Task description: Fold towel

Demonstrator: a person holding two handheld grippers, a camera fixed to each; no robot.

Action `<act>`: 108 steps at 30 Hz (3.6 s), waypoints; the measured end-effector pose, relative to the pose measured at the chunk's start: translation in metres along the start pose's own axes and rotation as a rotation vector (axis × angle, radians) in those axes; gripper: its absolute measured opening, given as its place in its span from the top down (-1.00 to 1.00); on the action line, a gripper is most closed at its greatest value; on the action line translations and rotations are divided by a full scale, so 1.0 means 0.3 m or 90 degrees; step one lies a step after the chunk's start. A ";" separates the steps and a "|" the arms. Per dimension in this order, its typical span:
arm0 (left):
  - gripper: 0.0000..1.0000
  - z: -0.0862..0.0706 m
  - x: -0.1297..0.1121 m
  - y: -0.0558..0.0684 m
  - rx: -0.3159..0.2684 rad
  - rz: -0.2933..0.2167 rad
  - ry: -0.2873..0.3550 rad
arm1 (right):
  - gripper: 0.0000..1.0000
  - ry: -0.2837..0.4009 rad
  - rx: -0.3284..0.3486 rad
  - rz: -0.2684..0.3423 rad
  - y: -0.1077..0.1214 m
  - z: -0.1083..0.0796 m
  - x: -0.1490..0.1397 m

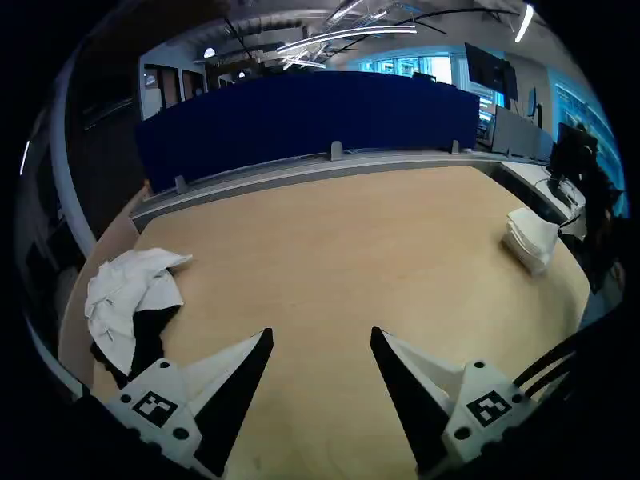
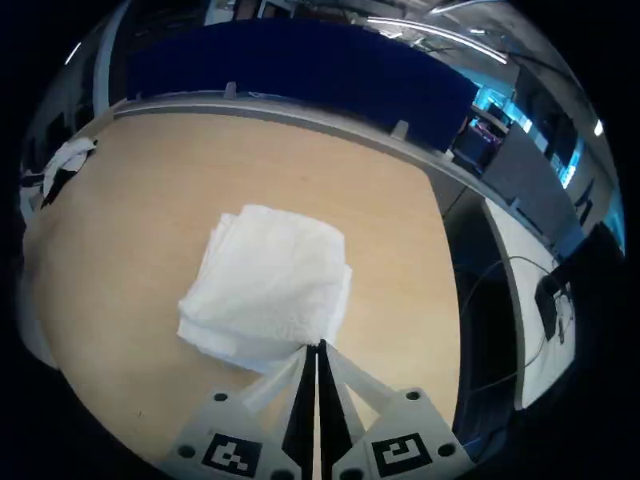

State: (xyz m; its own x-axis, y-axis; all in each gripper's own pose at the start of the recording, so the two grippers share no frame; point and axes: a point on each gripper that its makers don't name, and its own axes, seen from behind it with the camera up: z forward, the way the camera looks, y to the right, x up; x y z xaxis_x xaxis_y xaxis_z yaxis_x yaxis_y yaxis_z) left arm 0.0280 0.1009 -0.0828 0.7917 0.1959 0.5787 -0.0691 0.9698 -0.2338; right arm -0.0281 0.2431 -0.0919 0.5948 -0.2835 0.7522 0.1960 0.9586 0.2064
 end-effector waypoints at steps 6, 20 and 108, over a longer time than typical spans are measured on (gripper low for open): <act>-0.81 -0.003 -0.011 -0.013 0.006 0.003 -0.006 | 0.92 -0.028 -0.004 0.042 -0.007 0.055 -0.081; -0.81 -0.001 -0.001 -0.021 0.010 0.009 -0.006 | 0.88 -0.046 -0.019 0.070 -0.015 0.100 -0.141; -0.80 -0.121 0.372 -0.241 0.098 -0.087 0.262 | -1.00 0.522 -0.074 0.144 -0.423 -0.417 0.845</act>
State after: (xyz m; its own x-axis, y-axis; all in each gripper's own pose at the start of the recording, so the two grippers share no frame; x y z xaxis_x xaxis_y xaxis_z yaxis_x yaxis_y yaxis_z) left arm 0.1435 0.0474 -0.0298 0.9727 0.0208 0.2310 -0.0118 0.9991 -0.0406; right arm 0.1954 0.0466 -0.0057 0.9960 -0.0570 0.0682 0.0567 0.9984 0.0064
